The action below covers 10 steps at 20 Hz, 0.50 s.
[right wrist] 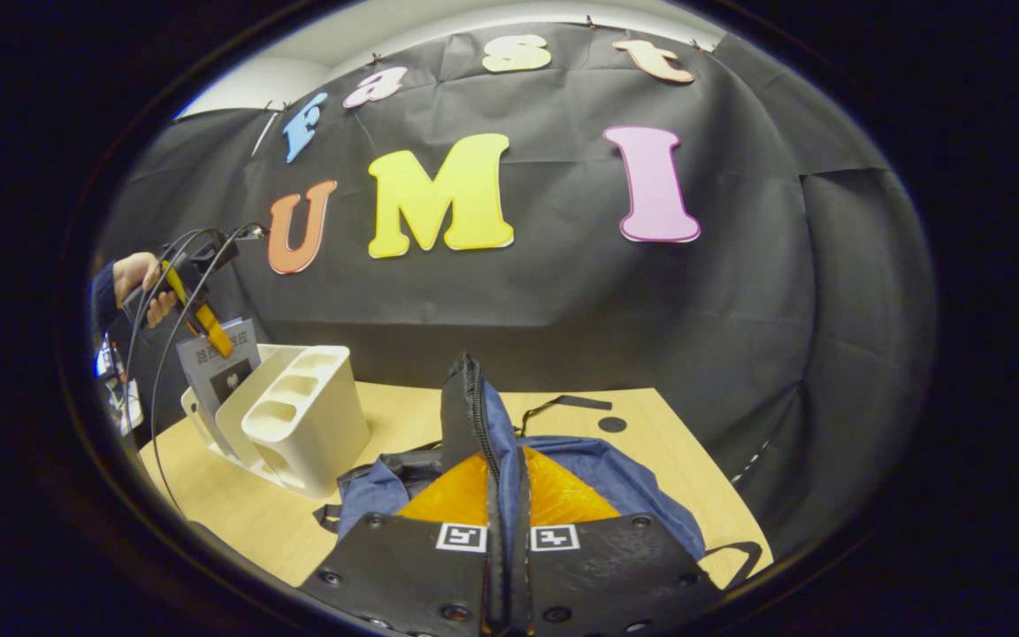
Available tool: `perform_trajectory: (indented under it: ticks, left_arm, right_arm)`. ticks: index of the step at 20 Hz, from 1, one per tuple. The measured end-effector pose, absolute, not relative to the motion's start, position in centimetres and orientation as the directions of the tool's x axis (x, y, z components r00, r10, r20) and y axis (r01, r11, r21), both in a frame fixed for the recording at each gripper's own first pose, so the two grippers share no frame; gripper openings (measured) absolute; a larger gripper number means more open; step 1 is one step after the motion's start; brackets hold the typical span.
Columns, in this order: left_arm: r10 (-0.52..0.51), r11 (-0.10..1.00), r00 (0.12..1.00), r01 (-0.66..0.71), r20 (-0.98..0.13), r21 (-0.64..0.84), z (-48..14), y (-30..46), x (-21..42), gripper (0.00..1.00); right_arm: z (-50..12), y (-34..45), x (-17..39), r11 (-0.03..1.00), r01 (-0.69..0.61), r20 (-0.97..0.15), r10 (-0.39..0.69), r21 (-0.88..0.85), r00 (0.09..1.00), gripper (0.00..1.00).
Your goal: Open the schoolbag, grab two books from the bookshelf and put them into the schoolbag.
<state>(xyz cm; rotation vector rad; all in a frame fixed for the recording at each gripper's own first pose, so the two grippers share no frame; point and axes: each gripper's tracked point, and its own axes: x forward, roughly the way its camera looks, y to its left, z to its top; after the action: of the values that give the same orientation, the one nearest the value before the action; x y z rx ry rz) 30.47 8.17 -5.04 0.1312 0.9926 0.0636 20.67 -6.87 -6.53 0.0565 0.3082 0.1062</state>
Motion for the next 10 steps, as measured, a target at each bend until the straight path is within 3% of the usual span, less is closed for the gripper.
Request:
perform_trajectory:
  ticks: [10]
  left_arm:
    - [0.024, 1.000, 0.597, -0.021, -0.802, 0.014, -4.4, 8.0, 20.9, 0.40]
  right_arm:
    - [-6.4, -5.7, 20.5, 0.993, -0.108, -0.300, 0.118, 0.050, 0.947, 0.04]
